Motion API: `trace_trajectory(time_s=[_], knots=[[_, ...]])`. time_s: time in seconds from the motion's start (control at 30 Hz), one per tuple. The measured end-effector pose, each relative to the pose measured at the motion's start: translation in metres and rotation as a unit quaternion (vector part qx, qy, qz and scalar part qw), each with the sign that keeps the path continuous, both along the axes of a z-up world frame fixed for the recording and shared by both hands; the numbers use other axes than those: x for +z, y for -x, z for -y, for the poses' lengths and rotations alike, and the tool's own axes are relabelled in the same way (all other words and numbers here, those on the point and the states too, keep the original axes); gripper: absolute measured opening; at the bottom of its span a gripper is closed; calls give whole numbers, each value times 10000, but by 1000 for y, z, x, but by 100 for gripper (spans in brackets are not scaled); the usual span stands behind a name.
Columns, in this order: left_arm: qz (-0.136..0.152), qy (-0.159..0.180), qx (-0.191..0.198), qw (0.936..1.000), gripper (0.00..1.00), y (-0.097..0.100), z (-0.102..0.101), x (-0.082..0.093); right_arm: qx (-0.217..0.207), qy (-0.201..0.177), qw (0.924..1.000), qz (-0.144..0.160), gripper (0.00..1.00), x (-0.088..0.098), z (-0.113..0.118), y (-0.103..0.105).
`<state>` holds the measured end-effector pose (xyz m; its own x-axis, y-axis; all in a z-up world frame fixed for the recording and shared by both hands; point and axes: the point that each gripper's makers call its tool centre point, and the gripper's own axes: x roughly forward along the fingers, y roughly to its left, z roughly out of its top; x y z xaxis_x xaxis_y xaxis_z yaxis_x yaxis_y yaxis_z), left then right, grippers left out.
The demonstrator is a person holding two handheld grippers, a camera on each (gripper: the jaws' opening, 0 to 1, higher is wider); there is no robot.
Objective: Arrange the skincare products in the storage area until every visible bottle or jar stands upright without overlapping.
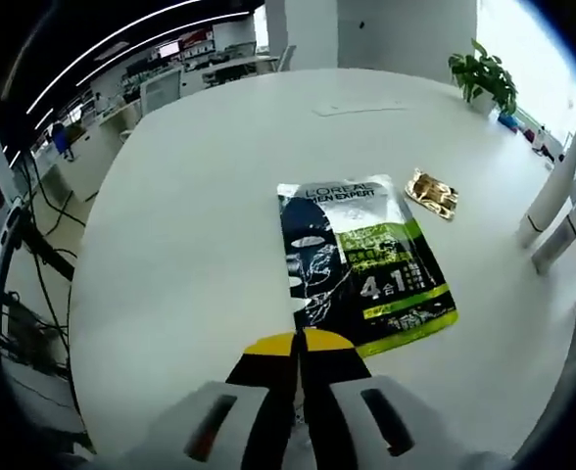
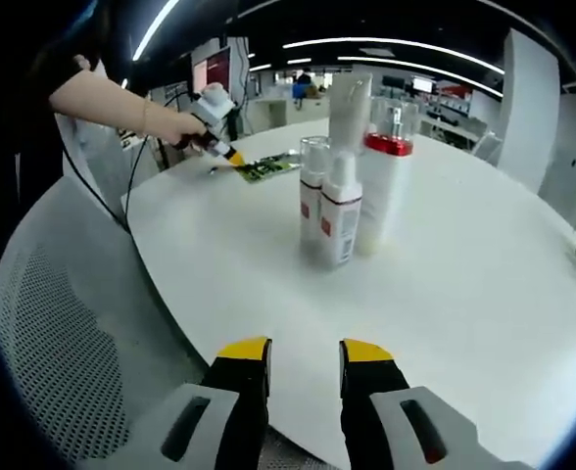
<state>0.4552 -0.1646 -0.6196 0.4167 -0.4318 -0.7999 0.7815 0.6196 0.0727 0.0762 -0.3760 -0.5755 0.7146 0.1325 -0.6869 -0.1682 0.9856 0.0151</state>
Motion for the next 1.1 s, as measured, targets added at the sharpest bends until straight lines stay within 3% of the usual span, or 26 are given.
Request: trace_trajectory(time_s=[0.1,0.2,0.27,0.4,0.47,0.57,0.63,0.67,0.7,0.77,0.8,0.83,0.93,0.97,1.0,1.07,1.1], knots=[[40,-3,-6,10000,0,5,4,4,-44,19,10000,13,23,1,2,0],[-129,523,173,9984,0,10,11,16,-39,20,10000,29,23,1,2,0],[-121,572,131,9982,0,17,9,27,-11,31,10000,27,23,1,1,0],[-468,933,133,9944,0,36,14,31,6,33,10000,87,23,3,0,-1],[-440,995,85,9940,0,45,10,37,1,32,9999,117,23,4,0,-2],[-266,839,-144,9960,0,55,8,37,11,39,9998,170,23,6,-1,-2],[-321,902,51,9954,1,57,11,35,15,48,9998,179,23,6,0,-2],[-11,821,105,9966,1,49,11,37,22,49,9998,179,23,5,0,-2],[56,789,79,9968,2,48,12,37,46,66,9998,172,23,4,0,-2],[5,733,-207,9971,13,51,26,34,78,98,9998,162,23,3,0,-1],[69,721,-426,9965,23,52,36,35,74,94,9998,155,23,2,1,-1],[289,631,-664,9954,27,50,45,38,58,83,9998,151,23,2,1,-1],[278,234,-974,9946,23,50,54,31,71,99,9998,153,23,2,2,-2],[307,-29,-833,9960,27,44,53,26,72,108,9998,138,23,1,2,-2],[313,-66,-709,9970,31,39,53,24,70,114,9998,128,23,1,2,-1],[83,27,-282,9996,32,33,49,23,43,139,9998,114,23,-1,4,-1],[-57,229,29,9997,32,21,42,22,20,139,9998,103,23,-1,5,0]])
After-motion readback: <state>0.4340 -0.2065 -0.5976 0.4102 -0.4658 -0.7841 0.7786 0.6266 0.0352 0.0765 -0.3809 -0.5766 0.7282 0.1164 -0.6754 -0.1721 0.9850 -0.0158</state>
